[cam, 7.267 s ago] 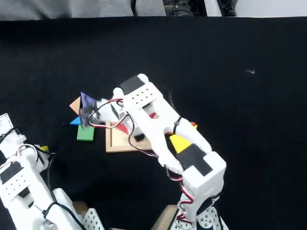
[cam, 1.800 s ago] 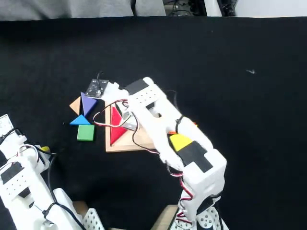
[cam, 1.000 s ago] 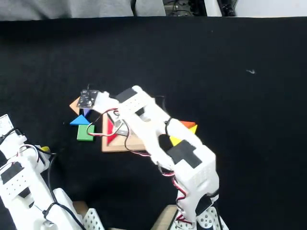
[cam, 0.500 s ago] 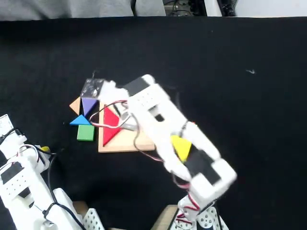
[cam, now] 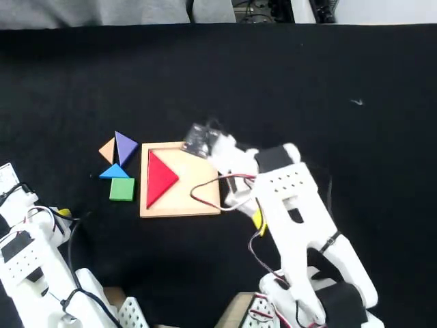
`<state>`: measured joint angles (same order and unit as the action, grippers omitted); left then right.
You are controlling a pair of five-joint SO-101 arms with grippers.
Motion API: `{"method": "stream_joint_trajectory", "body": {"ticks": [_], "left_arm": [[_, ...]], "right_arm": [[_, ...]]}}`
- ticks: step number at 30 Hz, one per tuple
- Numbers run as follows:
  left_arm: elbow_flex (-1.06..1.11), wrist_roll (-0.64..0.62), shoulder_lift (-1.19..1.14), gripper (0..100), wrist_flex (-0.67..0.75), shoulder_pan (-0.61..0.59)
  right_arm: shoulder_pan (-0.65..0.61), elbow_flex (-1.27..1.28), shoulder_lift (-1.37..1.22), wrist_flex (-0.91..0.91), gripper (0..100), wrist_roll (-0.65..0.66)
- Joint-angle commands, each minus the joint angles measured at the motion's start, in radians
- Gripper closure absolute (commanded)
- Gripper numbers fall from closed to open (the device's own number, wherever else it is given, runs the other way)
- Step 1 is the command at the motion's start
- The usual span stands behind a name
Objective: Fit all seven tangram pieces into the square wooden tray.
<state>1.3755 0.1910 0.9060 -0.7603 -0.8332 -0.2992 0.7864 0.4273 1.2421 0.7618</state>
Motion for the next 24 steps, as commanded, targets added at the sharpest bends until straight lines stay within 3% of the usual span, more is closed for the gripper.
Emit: {"method": "stream_joint_trajectory", "body": {"ticks": [1, 6, 18, 24], "left_arm": [[-0.004, -0.002, 0.008, 74, 0.006, 0.012], [-0.004, -0.002, 0.008, 74, 0.006, 0.012], [-0.004, -0.002, 0.008, 74, 0.006, 0.012], [-0.004, -0.002, 0.008, 74, 0.006, 0.012]], "right_arm": [[0.078, 0.035, 0.002, -0.058, 98.5, 0.008], [0.153, -0.005, -0.085, -0.112, 98.7, 0.011], [0.183, -0.245, -0.472, -0.219, 98.7, 0.011], [0.216, -0.32, -0.518, -0.222, 98.7, 0.015]]}}
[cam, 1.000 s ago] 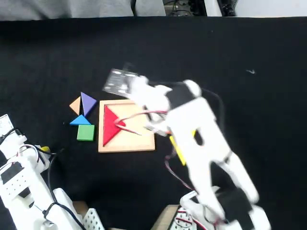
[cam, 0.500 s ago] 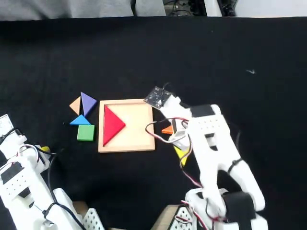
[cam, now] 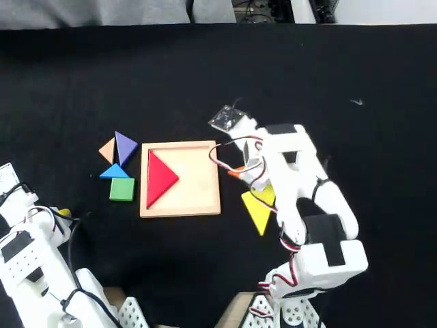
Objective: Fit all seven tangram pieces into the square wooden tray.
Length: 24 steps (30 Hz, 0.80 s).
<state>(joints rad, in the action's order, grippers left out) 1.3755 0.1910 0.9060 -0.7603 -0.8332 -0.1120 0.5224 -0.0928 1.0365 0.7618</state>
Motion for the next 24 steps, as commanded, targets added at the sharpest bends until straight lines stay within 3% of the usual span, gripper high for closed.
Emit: {"method": "stream_joint_trajectory", "body": {"ticks": [1, 9, 18, 24], "left_arm": [[-0.004, -0.002, 0.008, 74, 0.006, 0.012], [-0.004, -0.002, 0.008, 74, 0.006, 0.012], [-0.004, -0.002, 0.008, 74, 0.006, 0.012], [-0.004, -0.002, 0.008, 74, 0.006, 0.012]], "right_arm": [[0.04, -0.056, -0.001, -0.018, 98.7, 0.015], [0.198, -0.005, -0.041, -0.012, 98.7, 0.252], [0.278, 0.145, 0.166, 0.296, 98.7, 0.698], [0.253, 0.271, 0.446, 0.21, 97.7, 0.62]]}}
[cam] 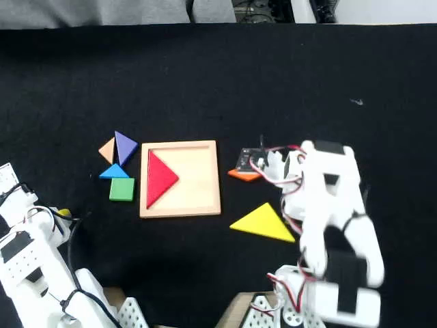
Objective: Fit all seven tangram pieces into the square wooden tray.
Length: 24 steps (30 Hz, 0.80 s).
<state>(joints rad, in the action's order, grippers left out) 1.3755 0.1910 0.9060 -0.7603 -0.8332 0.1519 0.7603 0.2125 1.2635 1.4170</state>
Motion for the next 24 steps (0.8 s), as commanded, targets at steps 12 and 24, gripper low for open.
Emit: {"method": "stream_joint_trajectory", "body": {"ticks": [12, 24], "left_arm": [[-0.004, -0.002, 0.008, 74, 0.006, 0.012], [-0.004, -0.002, 0.008, 74, 0.006, 0.012]], "right_arm": [[-0.322, 0.28, 0.283, -0.068, 74.7, -0.221], [-0.327, 0.259, 0.143, -0.184, 67.9, -0.325]]}}
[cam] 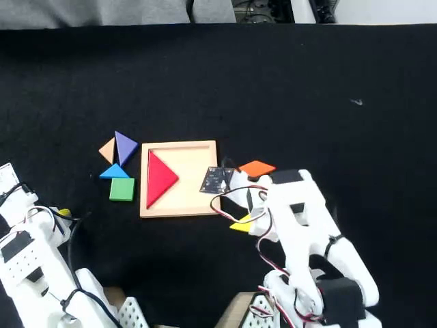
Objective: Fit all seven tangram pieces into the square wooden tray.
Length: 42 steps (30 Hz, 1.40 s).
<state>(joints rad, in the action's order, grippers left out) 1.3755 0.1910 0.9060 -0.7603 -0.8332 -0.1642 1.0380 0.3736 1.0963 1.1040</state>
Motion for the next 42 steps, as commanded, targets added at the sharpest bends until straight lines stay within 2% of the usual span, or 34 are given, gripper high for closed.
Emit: {"method": "stream_joint_trajectory", "body": {"ticks": [1, 10, 18, 26, 33, 39, 42], "left_arm": [[-0.004, -0.002, 0.008, 74, 0.006, 0.012], [-0.004, -0.002, 0.008, 74, 0.006, 0.012], [-0.004, -0.002, 0.008, 74, 0.006, 0.013], [-0.004, -0.002, 0.008, 74, 0.006, 0.013], [0.022, -0.002, 0.008, 74, 0.055, 0.013], [0.024, -0.002, 0.008, 74, 0.058, 0.013], [0.022, -0.002, 0.008, 74, 0.058, 0.013]], "right_arm": [[-0.009, -0.019, -0.027, -0.018, 67.9, -0.012], [-0.012, -0.019, -0.134, -0.092, 69.1, -0.012], [-0.008, -0.091, -0.099, -0.058, 99.1, -0.017], [-0.012, -0.156, 0.039, 0.066, 98.8, -0.012], [0.018, -0.24, 0.061, 0.157, 98.0, -0.017], [0.18, -0.36, 0.064, 0.373, 77.0, -0.041], [0.218, -0.367, 0.114, 0.456, 75.0, -0.058]]}}
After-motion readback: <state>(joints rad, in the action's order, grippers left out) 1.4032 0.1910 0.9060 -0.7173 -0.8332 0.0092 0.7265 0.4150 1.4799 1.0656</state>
